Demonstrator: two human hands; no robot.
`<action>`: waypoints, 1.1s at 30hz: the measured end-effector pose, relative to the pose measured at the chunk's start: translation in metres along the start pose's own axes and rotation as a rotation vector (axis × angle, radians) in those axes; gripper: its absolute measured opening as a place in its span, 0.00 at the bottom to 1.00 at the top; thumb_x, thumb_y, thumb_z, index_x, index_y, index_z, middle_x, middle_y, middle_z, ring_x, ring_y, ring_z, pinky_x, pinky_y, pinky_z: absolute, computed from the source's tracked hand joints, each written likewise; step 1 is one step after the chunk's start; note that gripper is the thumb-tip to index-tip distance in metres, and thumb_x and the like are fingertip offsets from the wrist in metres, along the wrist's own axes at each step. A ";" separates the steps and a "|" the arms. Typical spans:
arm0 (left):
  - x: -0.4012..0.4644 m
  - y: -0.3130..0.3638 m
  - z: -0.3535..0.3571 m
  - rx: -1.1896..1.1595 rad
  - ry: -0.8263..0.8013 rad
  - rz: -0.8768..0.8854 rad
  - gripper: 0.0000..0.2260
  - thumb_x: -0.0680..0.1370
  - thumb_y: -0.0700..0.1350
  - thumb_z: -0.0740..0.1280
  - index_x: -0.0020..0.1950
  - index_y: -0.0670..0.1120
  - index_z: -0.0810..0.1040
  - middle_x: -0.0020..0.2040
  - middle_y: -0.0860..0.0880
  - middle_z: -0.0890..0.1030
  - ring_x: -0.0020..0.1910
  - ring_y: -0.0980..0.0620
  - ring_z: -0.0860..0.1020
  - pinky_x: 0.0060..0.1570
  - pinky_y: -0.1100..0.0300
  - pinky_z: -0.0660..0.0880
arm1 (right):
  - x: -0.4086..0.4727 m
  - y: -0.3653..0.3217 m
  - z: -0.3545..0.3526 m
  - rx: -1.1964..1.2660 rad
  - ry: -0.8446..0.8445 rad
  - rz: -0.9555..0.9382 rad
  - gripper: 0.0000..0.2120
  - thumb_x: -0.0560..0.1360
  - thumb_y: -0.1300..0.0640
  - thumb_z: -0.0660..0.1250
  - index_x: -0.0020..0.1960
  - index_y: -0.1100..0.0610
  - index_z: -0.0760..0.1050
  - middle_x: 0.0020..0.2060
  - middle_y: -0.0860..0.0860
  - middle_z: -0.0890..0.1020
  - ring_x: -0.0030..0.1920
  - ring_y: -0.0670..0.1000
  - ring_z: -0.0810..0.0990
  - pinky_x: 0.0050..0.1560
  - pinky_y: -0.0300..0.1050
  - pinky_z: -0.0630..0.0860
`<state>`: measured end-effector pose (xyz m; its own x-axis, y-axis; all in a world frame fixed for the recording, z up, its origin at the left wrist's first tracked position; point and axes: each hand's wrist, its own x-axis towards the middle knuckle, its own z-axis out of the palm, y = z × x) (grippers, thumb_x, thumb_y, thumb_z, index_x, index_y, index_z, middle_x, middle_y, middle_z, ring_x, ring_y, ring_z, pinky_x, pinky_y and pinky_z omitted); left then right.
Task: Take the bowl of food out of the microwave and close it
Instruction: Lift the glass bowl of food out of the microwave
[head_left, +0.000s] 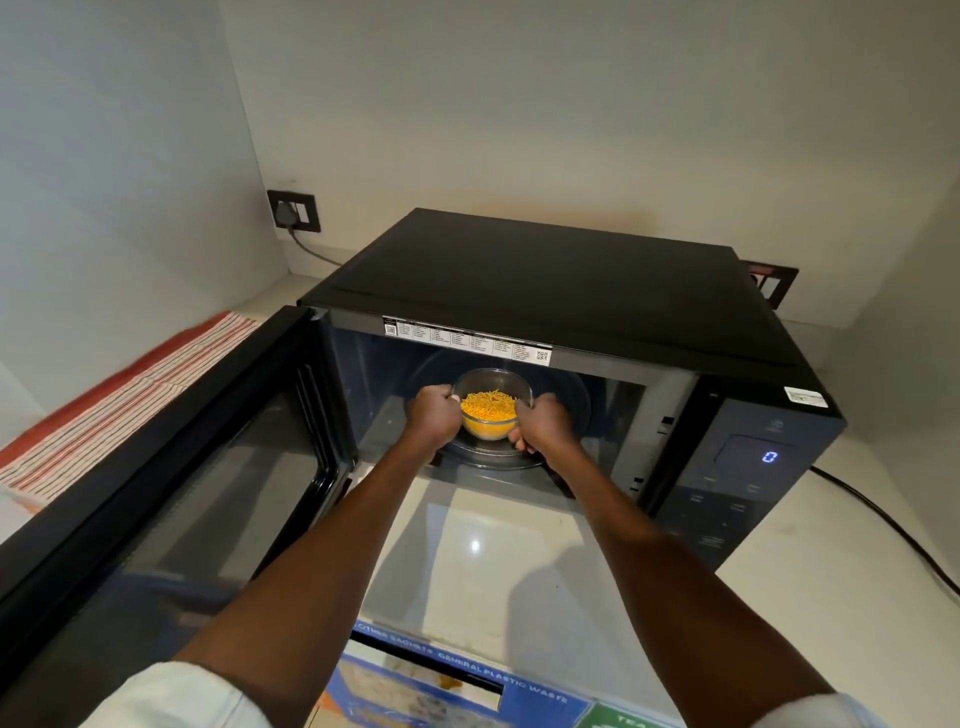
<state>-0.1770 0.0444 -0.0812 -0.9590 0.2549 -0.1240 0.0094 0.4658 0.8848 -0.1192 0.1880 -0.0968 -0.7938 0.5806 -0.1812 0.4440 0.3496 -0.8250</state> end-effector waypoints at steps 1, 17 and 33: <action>0.003 -0.004 0.000 -0.038 0.006 -0.021 0.10 0.77 0.40 0.62 0.47 0.40 0.83 0.48 0.37 0.84 0.53 0.37 0.82 0.50 0.46 0.79 | 0.000 -0.001 0.000 -0.020 0.002 -0.004 0.14 0.80 0.55 0.57 0.54 0.67 0.72 0.30 0.57 0.81 0.20 0.48 0.73 0.20 0.37 0.68; -0.067 0.027 -0.050 -0.231 0.016 -0.174 0.05 0.73 0.34 0.72 0.45 0.32 0.82 0.41 0.39 0.81 0.40 0.43 0.81 0.31 0.60 0.83 | -0.069 -0.012 -0.020 -0.182 0.076 -0.133 0.18 0.74 0.55 0.61 0.28 0.59 0.72 0.20 0.54 0.76 0.23 0.56 0.80 0.35 0.57 0.83; -0.148 0.064 -0.136 0.202 0.074 -0.053 0.04 0.68 0.35 0.75 0.38 0.34 0.83 0.32 0.40 0.85 0.33 0.44 0.86 0.44 0.47 0.84 | -0.164 -0.071 -0.045 -0.191 -0.086 -0.312 0.19 0.76 0.52 0.62 0.35 0.65 0.78 0.32 0.60 0.84 0.33 0.59 0.83 0.42 0.54 0.83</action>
<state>-0.0735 -0.0790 0.0548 -0.9778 0.1659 -0.1279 0.0079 0.6391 0.7690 -0.0023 0.1007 0.0156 -0.9315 0.3636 0.0125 0.2383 0.6355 -0.7344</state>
